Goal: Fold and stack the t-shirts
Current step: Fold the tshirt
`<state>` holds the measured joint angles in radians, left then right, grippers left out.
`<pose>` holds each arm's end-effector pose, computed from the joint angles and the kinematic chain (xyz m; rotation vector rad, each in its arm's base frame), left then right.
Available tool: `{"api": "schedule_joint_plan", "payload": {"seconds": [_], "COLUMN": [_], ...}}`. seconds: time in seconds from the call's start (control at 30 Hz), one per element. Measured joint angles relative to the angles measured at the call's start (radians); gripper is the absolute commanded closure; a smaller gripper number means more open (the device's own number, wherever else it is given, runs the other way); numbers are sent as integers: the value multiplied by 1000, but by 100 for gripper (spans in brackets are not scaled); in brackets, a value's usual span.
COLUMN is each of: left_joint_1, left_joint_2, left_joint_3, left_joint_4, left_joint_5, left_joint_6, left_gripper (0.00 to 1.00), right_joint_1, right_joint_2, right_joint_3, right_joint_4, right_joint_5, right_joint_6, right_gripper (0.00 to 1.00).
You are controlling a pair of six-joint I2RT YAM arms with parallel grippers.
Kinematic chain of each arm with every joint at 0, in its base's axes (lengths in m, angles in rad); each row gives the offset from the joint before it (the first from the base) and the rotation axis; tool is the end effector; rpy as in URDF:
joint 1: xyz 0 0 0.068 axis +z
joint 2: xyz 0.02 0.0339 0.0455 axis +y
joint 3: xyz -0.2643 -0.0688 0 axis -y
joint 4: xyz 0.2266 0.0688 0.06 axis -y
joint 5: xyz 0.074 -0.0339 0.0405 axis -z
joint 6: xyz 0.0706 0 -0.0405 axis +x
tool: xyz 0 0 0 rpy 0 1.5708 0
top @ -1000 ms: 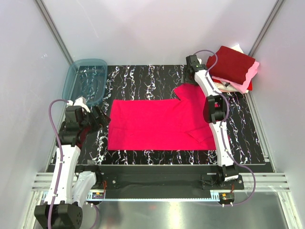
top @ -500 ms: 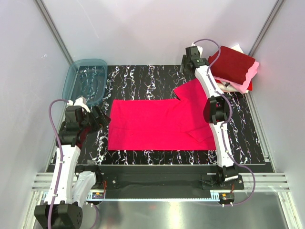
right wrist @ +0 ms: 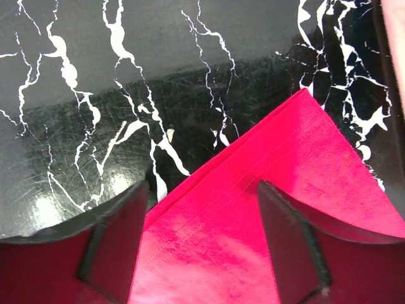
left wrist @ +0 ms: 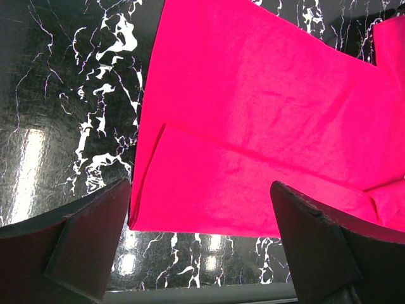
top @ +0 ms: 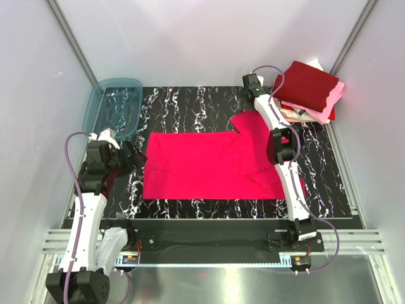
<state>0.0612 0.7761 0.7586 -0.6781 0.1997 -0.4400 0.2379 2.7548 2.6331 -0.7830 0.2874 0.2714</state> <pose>0.1695 -0.0036 0.2629 -0.4625 2.2383 -0.4257 0.5728 0.1183 0.1338 0.1621 2.4236 -0.1283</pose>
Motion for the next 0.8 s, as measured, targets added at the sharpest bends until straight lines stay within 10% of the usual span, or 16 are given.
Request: {"api": "schedule_joint_plan", "payload": {"seconds": [0.17, 0.43, 0.8], "left_joint_1": [0, 0, 36], "left_joint_2": [-7, -10, 11], "left_joint_3": [0, 0, 0], "left_joint_4": [0, 0, 2], "left_joint_5": [0, -1, -4], "left_joint_6": [0, 0, 0], "left_gripper": [1, 1, 1], "right_joint_1": [-1, -16, -27], "right_joint_2": [1, -23, -153], "right_joint_3": [-3, -59, -275], "right_joint_4": [0, 29, 79], "right_joint_5": [-4, -23, -89], "right_joint_6": [5, 31, 43], "right_gripper": [41, 98, 100]}}
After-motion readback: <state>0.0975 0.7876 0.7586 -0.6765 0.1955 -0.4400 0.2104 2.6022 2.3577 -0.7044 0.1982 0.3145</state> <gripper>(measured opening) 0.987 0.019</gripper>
